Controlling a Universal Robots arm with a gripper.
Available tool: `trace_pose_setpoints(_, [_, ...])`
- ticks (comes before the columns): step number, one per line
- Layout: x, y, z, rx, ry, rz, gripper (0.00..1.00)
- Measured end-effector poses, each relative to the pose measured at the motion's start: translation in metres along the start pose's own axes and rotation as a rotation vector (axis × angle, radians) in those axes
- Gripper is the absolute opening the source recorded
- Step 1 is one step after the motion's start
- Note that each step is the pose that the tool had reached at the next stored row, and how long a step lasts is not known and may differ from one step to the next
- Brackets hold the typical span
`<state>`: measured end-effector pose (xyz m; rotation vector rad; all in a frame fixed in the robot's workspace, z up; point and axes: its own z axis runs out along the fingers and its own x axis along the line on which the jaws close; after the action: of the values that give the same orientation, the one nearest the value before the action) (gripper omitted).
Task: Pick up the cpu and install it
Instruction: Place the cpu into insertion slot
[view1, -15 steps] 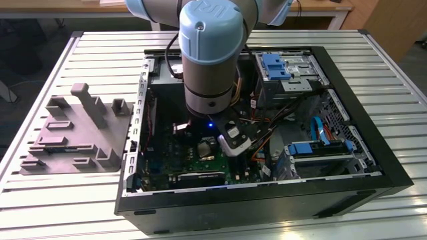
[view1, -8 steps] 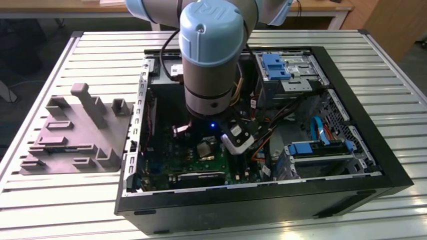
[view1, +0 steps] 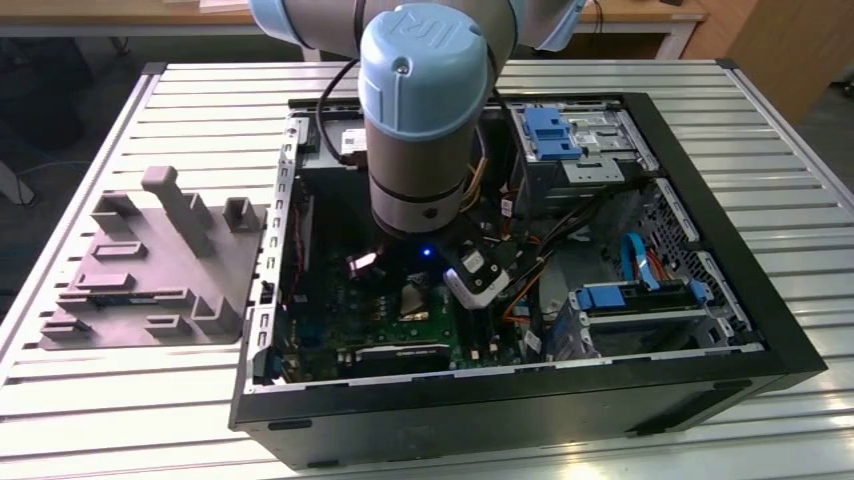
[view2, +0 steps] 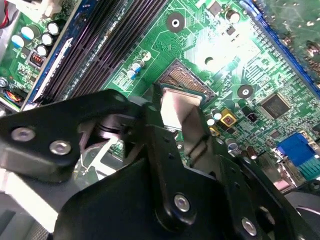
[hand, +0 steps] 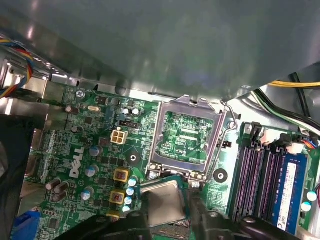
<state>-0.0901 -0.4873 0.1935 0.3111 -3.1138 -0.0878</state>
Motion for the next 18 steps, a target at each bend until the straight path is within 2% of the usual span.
trace_pose_setpoints(1, [0.0001,-0.0001,0.0,-0.0006,0.0,-0.001,0.38])
trace_pose_setpoints(3, [0.0,-0.0005,0.0003,-0.0025,-0.0006,-0.003,0.38])
trace_pose_setpoints(4, [0.0001,-0.0012,0.0003,-0.0033,-0.0008,-0.003,0.33])
trace_pose_setpoints(9, [0.0009,-0.0046,0.0,-0.0051,-0.0012,-0.005,0.33])
trace_pose_setpoints(18, [0.0009,-0.0044,-0.0054,-0.0052,0.0007,-0.039,0.34])
